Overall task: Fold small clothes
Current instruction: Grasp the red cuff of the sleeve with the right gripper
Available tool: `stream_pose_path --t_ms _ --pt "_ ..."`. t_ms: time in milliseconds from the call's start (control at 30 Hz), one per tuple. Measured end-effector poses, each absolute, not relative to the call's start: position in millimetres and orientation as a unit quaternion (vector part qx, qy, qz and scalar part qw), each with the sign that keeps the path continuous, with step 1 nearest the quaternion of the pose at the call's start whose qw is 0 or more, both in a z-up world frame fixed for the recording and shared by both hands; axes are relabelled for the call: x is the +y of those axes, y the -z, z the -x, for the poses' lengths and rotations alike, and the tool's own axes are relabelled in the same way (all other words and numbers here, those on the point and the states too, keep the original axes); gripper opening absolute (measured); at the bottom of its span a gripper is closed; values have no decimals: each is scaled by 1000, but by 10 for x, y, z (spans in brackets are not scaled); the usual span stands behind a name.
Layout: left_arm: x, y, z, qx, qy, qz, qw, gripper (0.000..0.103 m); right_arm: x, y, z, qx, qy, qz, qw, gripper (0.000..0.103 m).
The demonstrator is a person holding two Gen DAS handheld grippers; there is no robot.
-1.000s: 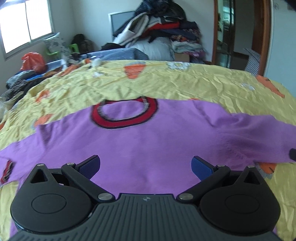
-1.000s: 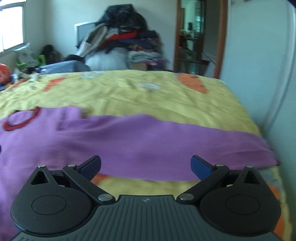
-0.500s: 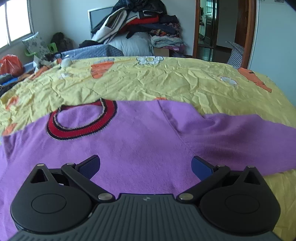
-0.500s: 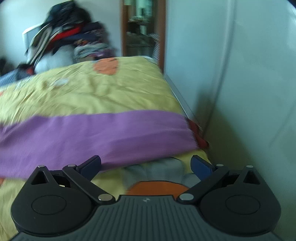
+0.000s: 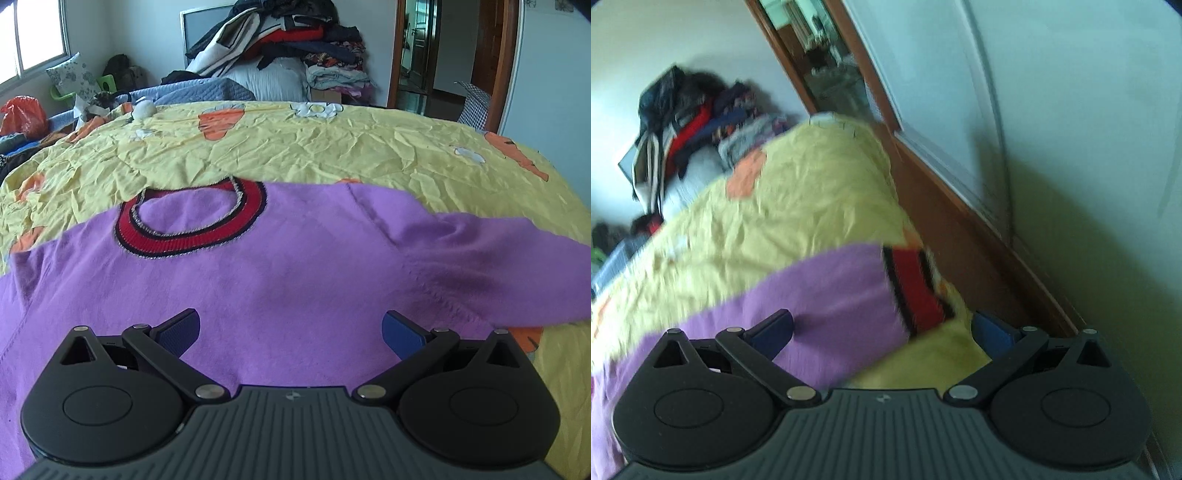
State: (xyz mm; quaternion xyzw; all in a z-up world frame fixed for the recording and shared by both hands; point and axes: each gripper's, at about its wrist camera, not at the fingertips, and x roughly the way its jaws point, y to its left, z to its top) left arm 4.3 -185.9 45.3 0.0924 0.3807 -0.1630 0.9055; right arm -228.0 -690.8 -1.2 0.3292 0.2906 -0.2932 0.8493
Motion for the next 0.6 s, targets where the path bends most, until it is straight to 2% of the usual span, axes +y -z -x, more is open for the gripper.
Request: stream_pose_path --t_ms 67,100,133,167,200,267,333,367,600 --pt "-1824 -444 -38 381 161 -92 906 103 -6943 -6 2247 295 291 -320 852 75" --pt "-1808 -439 -44 383 160 -90 905 103 -6955 -12 2234 298 294 -322 849 56" --pt "-1789 -433 -48 387 161 -87 904 103 -6958 -22 2222 299 292 -324 849 49" --pt "-1772 -430 -54 389 162 -83 903 103 -6953 -37 2214 299 291 -321 850 45" --pt "-1755 -428 -57 390 161 -81 903 103 -6932 -63 2199 298 291 -312 854 36" --pt "-1732 -433 -50 392 159 -81 903 103 -6883 -121 2181 296 293 -297 859 31" --pt "-1688 -444 -33 389 158 -82 904 103 -6835 -185 2167 289 291 -291 864 15" --pt "-1655 -451 -22 387 158 -81 905 103 -6807 -219 2144 288 288 -289 866 11" --pt "-1174 -556 24 378 161 -43 911 103 -6214 -640 1857 260 225 -270 899 9"
